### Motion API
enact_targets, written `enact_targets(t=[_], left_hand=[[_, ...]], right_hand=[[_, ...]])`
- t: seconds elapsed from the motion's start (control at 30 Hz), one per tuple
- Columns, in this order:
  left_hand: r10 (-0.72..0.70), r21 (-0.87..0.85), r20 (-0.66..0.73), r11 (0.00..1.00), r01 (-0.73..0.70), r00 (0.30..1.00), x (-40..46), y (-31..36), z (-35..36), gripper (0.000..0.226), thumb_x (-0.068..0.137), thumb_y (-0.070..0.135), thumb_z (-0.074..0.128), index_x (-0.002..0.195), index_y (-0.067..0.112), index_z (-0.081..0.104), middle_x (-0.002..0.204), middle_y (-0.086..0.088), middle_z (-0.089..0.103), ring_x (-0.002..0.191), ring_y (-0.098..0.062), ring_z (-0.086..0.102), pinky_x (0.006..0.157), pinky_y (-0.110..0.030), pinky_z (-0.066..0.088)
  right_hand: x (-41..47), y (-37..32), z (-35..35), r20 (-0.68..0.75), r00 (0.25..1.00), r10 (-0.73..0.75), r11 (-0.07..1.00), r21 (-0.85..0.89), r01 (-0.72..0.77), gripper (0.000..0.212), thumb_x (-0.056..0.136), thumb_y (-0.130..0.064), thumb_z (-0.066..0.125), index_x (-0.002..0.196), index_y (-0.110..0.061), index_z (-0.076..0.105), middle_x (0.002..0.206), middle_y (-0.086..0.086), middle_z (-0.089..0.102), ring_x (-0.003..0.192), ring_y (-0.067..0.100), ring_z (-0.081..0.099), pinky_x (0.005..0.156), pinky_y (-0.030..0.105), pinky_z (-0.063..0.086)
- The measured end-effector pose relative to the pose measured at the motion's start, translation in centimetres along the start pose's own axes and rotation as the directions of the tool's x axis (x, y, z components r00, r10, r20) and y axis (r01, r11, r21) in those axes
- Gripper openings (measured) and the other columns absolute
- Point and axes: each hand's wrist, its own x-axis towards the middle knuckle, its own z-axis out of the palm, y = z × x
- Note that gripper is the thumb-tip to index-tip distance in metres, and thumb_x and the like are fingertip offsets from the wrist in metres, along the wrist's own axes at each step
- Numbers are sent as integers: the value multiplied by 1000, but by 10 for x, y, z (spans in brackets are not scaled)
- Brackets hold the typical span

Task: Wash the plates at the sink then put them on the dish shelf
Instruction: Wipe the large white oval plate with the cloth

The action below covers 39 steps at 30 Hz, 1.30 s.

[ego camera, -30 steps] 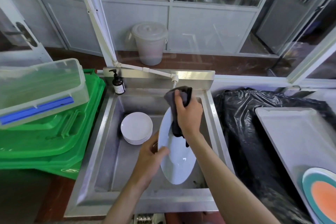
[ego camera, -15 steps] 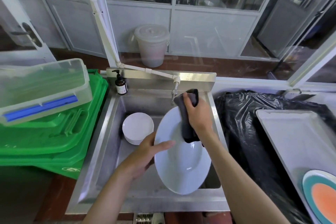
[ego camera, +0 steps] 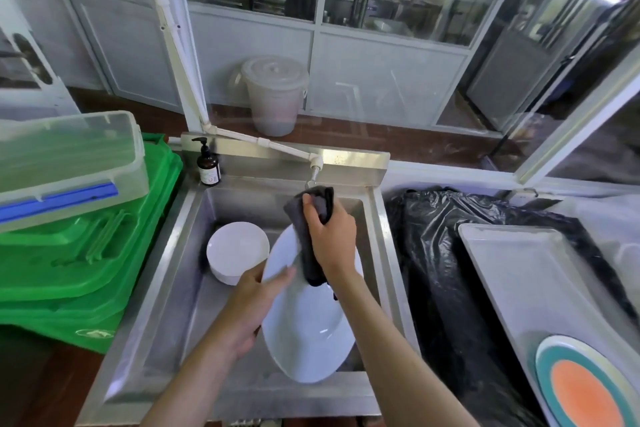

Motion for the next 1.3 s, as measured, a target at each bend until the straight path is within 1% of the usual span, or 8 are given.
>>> enact_targets(t=[0.13,0.3,0.43,0.6,0.77,0.97,1.17,1.3], left_hand=[[37,15,-42,999,-36,998,-5,1,3,19,102,27,64,117,25,76,111,1,79,108,-22,75,102,-51,53],[55,-88,-68,994,-61,996,-15,3,-2,19,100,21,65,117,18,74,108,-3,80,101,-23,77,85,-41,58],[12,-27,-25,1000,-13,1000,-16,5,-5,22,98,23,68,121,22,71,111,0,80,103,-20,76,88,-40,59],[-93,109,60,990,86,994,-4,18,-14,25,98,23,70,123,19,71,111,-5,79,103,-26,76,94,-46,59],[-38,129,-37,991,43,999,0,12,-3,23,97,22,72,119,15,73,103,-4,81,97,-24,78,90,-44,60],[23,153,-96,988,-8,995,-2,12,6,11,100,23,68,107,20,76,96,5,81,89,-14,78,86,-40,61],[78,215,-105,975,-54,991,-2,21,15,11,99,26,69,103,24,78,96,6,81,94,-16,77,96,-49,58],[103,200,-137,977,-74,985,-6,23,7,12,100,23,67,102,24,78,98,4,81,96,-19,76,94,-50,58]], right_hand=[[-3,-13,5,32,990,-134,990,-27,135,39,96,-58,56,92,-20,64,73,-8,68,69,13,65,63,33,53],[23,15,-13,-58,953,297,955,30,-296,44,99,-63,51,77,-25,55,76,-3,65,79,23,67,65,33,45],[23,32,-13,-35,955,295,954,74,-292,39,100,-59,50,83,-26,61,79,-4,69,84,23,69,68,33,44],[7,4,-14,33,999,10,998,-57,-8,46,91,-70,48,103,-29,67,84,-4,74,81,21,70,78,42,57],[-8,-12,-3,62,922,-382,893,-232,385,33,91,-62,56,91,-30,54,64,-1,65,60,27,63,56,41,49],[10,9,-15,-95,988,121,993,4,-121,44,98,-61,52,83,-21,64,72,-8,68,70,10,65,69,35,51],[2,-14,0,-30,991,-133,991,-15,132,42,95,-59,53,94,-18,66,73,-5,69,68,12,64,64,27,50],[23,11,-9,-87,962,260,961,122,-249,49,98,-64,52,81,-20,65,76,-2,70,76,19,69,68,36,53]])
